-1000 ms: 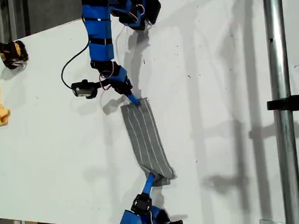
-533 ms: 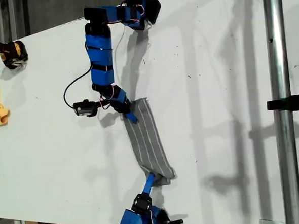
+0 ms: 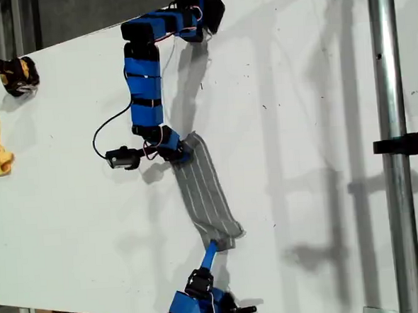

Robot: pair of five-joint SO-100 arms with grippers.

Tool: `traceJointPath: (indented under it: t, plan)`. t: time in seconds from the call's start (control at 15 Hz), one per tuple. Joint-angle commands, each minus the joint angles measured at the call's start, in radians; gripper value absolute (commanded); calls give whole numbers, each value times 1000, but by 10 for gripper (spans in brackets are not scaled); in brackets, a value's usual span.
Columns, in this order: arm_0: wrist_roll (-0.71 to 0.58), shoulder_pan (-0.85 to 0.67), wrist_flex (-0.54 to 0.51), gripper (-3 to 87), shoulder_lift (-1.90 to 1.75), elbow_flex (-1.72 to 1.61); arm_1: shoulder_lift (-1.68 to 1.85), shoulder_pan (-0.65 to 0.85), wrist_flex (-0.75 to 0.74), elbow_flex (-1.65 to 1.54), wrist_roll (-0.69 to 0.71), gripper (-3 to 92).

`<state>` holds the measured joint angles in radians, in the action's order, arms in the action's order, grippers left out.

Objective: Grasp corners of a towel and fold twice.

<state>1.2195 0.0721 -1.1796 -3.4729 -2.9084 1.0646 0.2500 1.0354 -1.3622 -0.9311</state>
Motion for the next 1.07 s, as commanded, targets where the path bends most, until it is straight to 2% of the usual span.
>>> traceJointPath:
  t: [0.0,0.4,0.67,0.8,1.0]
  plan:
    - [11,11,5,173,-8,3,252,18,23,-138,-9,-2]
    - [-9,0,8,178,-8,2,775,190,103,-704,-40,-2]
    - [-26,-21,-8,181,-8,12,1019,290,164,-971,-86,-2]
    - [-26,-25,-15,182,-8,14,1132,270,121,-1028,-78,-2]
    - [-23,-21,-17,182,-8,15,1227,143,143,-793,-58,-2]
